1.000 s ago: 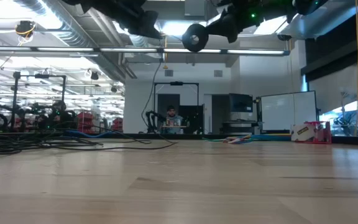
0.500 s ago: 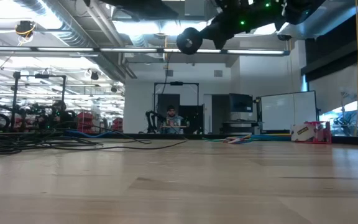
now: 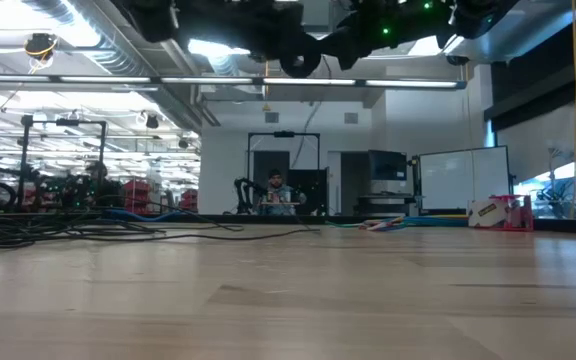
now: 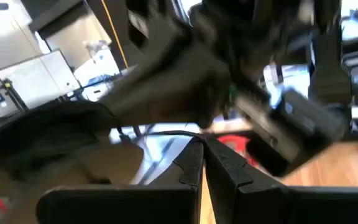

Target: Coiling cords

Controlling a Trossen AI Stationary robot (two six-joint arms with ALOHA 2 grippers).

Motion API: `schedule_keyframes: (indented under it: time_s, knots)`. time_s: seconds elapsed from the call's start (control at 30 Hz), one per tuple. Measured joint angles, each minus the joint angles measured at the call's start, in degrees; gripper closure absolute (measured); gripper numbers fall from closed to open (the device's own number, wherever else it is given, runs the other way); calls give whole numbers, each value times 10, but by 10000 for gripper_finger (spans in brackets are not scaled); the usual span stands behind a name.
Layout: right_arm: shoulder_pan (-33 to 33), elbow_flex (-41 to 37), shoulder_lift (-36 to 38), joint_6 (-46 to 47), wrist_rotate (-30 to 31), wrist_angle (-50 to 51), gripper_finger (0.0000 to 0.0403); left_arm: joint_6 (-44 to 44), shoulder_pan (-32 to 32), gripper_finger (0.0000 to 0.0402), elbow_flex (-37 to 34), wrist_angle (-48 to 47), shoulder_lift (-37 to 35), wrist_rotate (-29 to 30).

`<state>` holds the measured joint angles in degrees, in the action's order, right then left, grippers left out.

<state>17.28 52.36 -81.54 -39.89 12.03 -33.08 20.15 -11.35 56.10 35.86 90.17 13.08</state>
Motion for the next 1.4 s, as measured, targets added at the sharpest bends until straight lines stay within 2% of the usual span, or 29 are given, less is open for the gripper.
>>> schedule_keyframes:
  time_s: [0.3, 0.7, 0.87, 1.17, 1.27, 1.4]
  knots:
    - [0, -1, 6, 49, -26, -3, 393, 48, -26, 394, 1, 7, 41, 16]
    - [0, -1, 38, 82, -42, -13, 393, 33, -78, 394, 1, -59, 43, 17]
    - [0, -1, 43, 82, -46, -18, 393, 10, -83, 394, 1, -60, 44, 19]
    - [0, -1, 43, 82, -50, -17, 393, 28, -92, 399, 0, -83, 44, 20]
    - [0, -1, 42, 82, -50, -10, 393, 43, -103, 400, 1, -93, 40, 59]
    - [0, -1, 42, 80, -50, 11, 393, 92, -113, 401, 0, -103, 31, 146]
